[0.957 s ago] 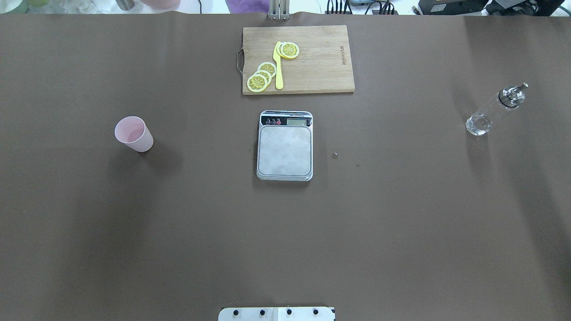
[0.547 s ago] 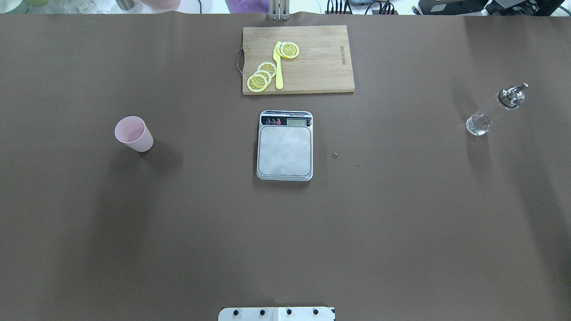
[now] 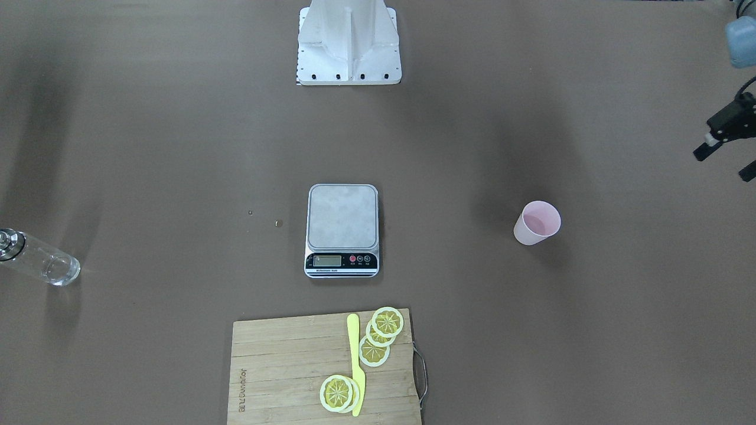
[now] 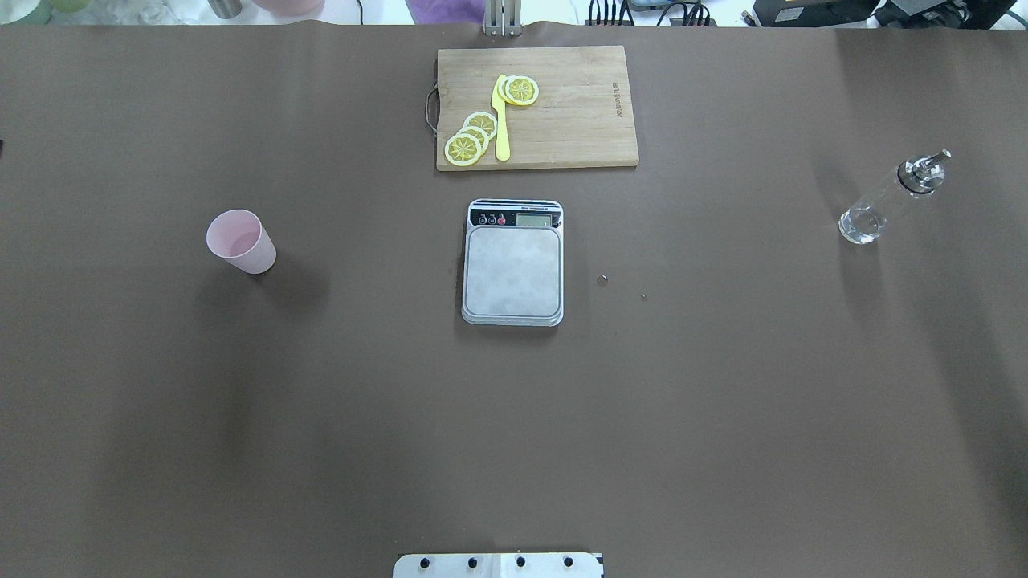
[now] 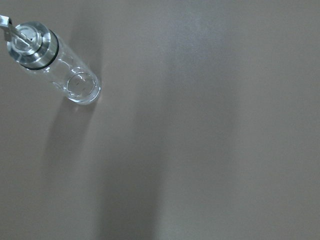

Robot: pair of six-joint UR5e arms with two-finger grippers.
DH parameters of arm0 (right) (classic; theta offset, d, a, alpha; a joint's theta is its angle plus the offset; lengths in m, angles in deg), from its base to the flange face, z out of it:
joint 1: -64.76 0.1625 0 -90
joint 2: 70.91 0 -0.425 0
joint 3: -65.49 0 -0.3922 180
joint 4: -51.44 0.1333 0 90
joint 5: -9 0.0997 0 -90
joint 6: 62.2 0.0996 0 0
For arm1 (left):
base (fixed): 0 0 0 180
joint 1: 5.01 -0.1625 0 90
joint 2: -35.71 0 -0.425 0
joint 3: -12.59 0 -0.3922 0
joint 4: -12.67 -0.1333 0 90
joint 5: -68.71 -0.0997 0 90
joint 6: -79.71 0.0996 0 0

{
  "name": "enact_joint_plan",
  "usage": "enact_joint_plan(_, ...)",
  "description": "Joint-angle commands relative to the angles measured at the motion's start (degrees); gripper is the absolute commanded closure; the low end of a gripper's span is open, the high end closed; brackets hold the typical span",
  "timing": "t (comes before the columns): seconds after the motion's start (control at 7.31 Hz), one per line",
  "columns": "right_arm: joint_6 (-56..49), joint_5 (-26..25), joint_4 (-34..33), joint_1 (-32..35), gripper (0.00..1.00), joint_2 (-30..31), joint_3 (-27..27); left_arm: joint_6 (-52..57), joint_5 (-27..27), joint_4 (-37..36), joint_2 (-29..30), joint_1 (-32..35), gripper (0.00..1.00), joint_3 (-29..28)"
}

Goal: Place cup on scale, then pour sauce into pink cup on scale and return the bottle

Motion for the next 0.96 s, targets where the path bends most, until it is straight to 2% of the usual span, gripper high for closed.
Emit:
enact_joint_plan(0.0,0.4,0.1,0.1,0.0,0.0,0.1,0.0,-13.0,-13.5,0.1,2.1,-14.1,0.06,1.8)
enact_joint_plan(0.27,0.4,0.1,0.1,0.0,0.0,0.2,0.0,-16.3,-21.9,0.1,4.7,-20.5,0.12,-1.3)
enact_joint_plan(0.41,0.4,0.1,0.1,0.0,0.0,0.3,0.0,-16.1,-22.2,0.6,6.3,-21.2,0.16,-3.7)
enact_joint_plan(0.68,0.4,0.1,0.1,0.0,0.0,0.4,0.0,-16.1,-22.3,0.7,6.7,-22.3,0.4,-4.0)
enact_joint_plan(0.82,0.5,0.1,0.1,0.0,0.0,0.4,0.0,-16.1,-22.3,0.7,6.8,-23.2,0.56,-4.2)
